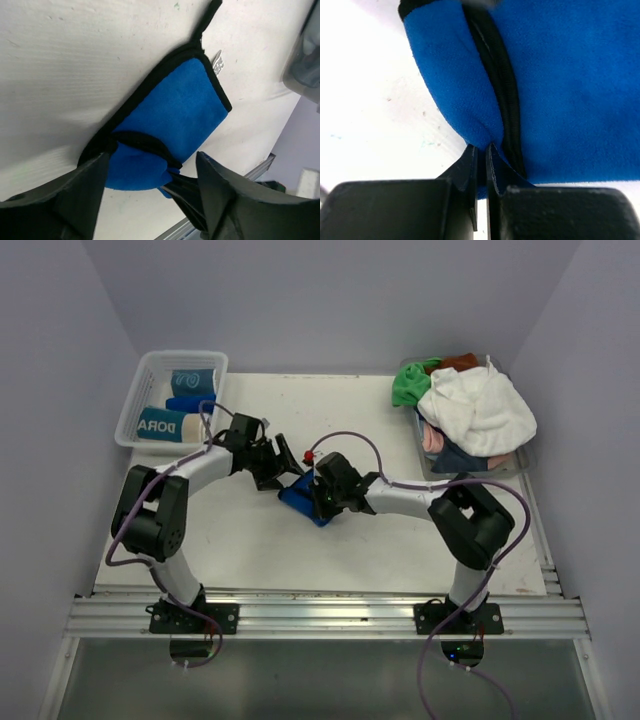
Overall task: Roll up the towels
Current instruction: Roll the towel
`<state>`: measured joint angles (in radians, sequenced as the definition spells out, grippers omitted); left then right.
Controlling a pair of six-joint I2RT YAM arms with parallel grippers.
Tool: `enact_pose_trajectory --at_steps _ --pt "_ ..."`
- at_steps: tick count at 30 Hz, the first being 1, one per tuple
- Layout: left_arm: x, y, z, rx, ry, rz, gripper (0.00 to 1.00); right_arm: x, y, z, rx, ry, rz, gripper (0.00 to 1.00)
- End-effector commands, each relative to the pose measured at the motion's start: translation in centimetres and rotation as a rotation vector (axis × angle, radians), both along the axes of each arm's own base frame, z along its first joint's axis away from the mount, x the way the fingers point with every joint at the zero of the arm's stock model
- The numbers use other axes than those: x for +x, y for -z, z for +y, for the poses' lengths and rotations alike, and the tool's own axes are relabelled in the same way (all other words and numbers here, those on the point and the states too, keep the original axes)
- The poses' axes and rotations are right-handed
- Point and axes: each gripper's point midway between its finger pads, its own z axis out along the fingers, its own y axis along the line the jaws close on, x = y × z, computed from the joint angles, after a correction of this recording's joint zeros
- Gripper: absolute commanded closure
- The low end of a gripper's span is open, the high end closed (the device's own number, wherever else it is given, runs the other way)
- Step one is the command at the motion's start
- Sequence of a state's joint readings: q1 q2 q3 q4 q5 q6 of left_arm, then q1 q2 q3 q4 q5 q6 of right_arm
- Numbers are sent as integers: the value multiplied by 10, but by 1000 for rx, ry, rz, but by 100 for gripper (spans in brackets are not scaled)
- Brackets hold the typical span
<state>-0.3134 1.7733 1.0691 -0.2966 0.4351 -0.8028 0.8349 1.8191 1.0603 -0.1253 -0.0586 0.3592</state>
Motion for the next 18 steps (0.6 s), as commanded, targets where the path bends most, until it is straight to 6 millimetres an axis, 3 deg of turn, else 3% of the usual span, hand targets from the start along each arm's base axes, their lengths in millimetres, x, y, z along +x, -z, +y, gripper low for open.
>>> enact_pose_trajectory --at_steps 1,7,11,18 --pt "14 -35 19 38 -13 -98 20 -33 11 5 69 -82 203 100" --pt "12 -52 33 29 -45 -129 18 -42 -3 11 215 -100 356 100" --pt "2 -44 37 25 -53 -119 25 -33 -9 4 310 -36 460 100" --pt "-32 -28 25 1 -22 -92 30 -24 1 -10 449 61 652 100"
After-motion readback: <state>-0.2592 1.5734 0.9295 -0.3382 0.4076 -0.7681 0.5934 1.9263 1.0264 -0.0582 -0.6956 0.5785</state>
